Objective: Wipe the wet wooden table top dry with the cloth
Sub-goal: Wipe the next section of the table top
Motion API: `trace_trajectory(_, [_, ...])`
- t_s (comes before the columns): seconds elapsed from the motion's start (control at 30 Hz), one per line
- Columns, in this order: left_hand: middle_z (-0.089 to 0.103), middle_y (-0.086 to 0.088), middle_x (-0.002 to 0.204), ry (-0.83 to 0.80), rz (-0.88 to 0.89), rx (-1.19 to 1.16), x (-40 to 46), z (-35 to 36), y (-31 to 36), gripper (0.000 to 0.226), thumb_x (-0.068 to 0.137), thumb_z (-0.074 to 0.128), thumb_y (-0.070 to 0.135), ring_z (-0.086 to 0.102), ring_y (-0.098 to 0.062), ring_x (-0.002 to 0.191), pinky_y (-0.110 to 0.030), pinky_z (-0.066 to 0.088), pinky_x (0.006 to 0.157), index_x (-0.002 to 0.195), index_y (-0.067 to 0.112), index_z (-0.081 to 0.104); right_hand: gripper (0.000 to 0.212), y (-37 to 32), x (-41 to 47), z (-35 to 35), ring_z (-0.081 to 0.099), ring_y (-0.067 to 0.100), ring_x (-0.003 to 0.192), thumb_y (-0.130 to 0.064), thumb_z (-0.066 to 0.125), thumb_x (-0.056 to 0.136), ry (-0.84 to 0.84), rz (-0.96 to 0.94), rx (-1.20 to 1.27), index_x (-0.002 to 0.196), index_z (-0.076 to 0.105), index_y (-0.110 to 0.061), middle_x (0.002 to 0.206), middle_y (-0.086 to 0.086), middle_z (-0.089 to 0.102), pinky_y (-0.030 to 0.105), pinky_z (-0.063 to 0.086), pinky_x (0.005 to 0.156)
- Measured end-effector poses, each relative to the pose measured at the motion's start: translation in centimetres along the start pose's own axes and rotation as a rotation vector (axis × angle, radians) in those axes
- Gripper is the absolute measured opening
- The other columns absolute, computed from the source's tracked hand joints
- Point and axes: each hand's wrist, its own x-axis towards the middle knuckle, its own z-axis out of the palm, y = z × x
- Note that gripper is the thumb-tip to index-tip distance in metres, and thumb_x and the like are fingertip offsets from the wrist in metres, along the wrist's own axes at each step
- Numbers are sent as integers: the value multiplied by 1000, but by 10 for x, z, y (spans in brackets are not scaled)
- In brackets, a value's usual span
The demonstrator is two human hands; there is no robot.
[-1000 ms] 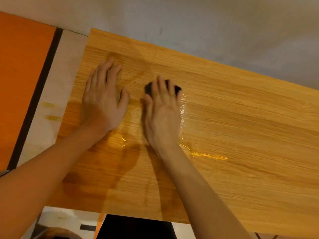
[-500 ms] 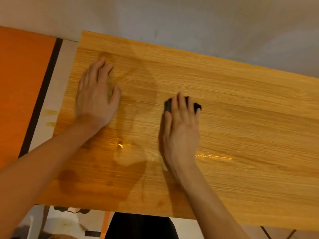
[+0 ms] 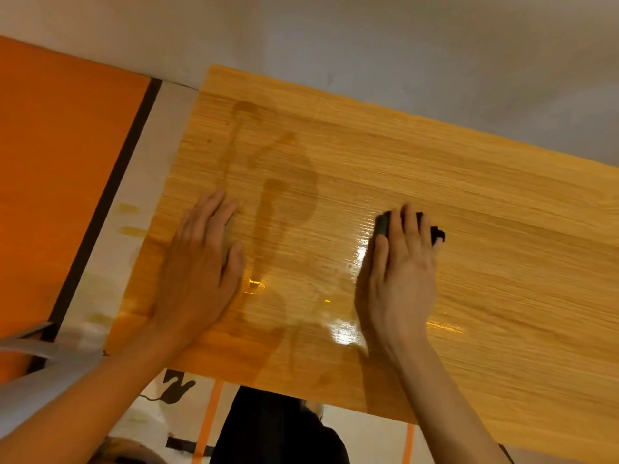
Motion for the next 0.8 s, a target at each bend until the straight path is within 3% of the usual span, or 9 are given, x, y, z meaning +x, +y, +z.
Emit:
trace_trajectory(0.17, [30, -7, 165, 47, 5, 47, 0, 4, 1, 56, 101, 37, 30, 22, -21, 155, -31, 9, 127, 154, 11, 38, 43, -90, -15, 47, 25, 25, 146, -28, 36, 104, -90, -283, 36, 140, 48, -8, 153, 10, 38, 41, 8, 121])
trace_trajectory(0.27, [32, -9, 163, 78, 33, 42, -1, 4, 2, 54, 101, 40, 27, 24, -23, 155, -28, 8, 127, 152, 8, 40, 44, -61, -9, 28, 21, 21, 148, -32, 35, 105, -192, -407, 1, 143, 45, -13, 156, 5, 33, 41, 8, 122])
trace_trajectory(0.43, [37, -13, 161, 131, 82, 32, -3, 6, 1, 51, 101, 43, 23, 28, -28, 153, -38, 17, 127, 149, 4, 44, 48, 54, -5, -28, 17, 20, 149, -31, 29, 103, -88, -60, 11, 146, 40, -12, 158, 4, 28, 45, 8, 122])
trace_trajectory(0.57, [37, -13, 160, 125, 76, 33, -2, 6, 0, 51, 101, 43, 23, 29, -29, 152, -48, 25, 125, 148, 5, 45, 48, 26, -15, -13, 21, 28, 147, -26, 27, 103, 16, 65, 25, 145, 41, -6, 156, 10, 31, 46, 8, 121])
trace_trajectory(0.73, [33, -8, 162, 76, 26, 35, 0, 4, -1, 53, 101, 40, 29, 27, -25, 153, -45, 22, 125, 151, 11, 41, 48, -87, -47, 48, 17, 27, 148, -30, 26, 105, -104, -240, 18, 146, 39, -9, 157, 11, 29, 43, 2, 123])
trace_trajectory(0.8, [33, -7, 162, 66, 23, 47, 1, 4, 0, 53, 102, 39, 31, 26, -24, 153, -46, 24, 124, 151, 12, 41, 51, -94, -48, 50, 17, 25, 149, -34, 22, 104, -165, -370, -8, 147, 38, -12, 158, 9, 28, 43, 4, 122])
